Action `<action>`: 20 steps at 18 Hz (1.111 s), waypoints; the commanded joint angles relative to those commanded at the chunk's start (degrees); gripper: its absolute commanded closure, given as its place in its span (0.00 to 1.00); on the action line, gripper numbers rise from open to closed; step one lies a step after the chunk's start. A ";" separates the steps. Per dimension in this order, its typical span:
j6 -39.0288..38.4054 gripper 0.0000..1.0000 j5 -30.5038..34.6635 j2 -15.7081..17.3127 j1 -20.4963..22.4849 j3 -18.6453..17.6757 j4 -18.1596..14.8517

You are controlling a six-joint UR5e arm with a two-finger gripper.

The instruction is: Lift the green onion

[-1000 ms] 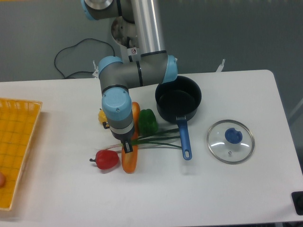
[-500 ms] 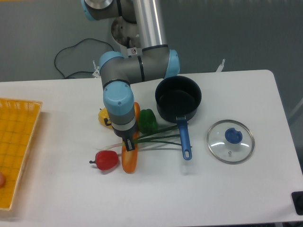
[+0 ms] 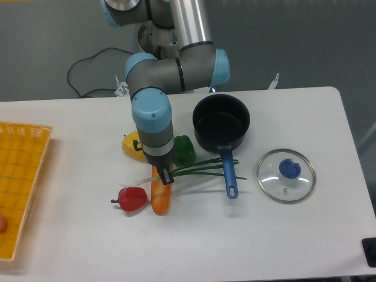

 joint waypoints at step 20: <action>-14.59 0.77 -1.40 -1.32 8.79 14.15 -12.92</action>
